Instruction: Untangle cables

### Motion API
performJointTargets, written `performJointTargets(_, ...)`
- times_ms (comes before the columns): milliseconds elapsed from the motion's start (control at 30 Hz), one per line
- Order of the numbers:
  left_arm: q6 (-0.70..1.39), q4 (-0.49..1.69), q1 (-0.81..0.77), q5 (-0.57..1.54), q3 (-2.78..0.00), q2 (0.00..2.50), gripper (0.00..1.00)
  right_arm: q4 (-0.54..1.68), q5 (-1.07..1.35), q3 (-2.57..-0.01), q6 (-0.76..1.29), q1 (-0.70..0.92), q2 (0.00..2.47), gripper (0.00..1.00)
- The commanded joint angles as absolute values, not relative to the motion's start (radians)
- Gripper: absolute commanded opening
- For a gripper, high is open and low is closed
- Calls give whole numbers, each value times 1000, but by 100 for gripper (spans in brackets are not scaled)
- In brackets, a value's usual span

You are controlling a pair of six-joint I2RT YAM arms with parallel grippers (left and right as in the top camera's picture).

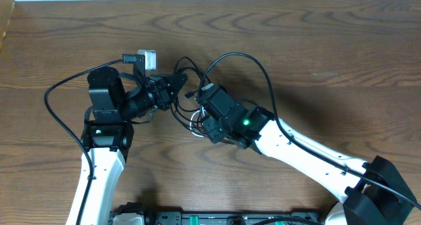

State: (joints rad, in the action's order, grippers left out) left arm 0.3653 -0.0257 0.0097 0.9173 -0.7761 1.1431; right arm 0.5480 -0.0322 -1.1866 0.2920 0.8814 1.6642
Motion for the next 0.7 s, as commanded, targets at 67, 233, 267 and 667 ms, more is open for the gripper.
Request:
performJointTargets(67, 352, -19, 13, 923, -796, 1141, 8, 532, -12, -1182, 273, 890, 1702, 31)
performJointTargets(233, 352, -15, 13, 923, -796, 1141, 8, 531, -12, -1182, 273, 892, 1702, 31)
performJointTargets(267, 352, -15, 13, 923, -796, 1141, 8, 531, -13, -1182, 273, 892, 1702, 31)
performJointTargets(667, 352, -15, 13, 923, -796, 1141, 8, 540, -15, -1182, 276, 892, 1701, 1)
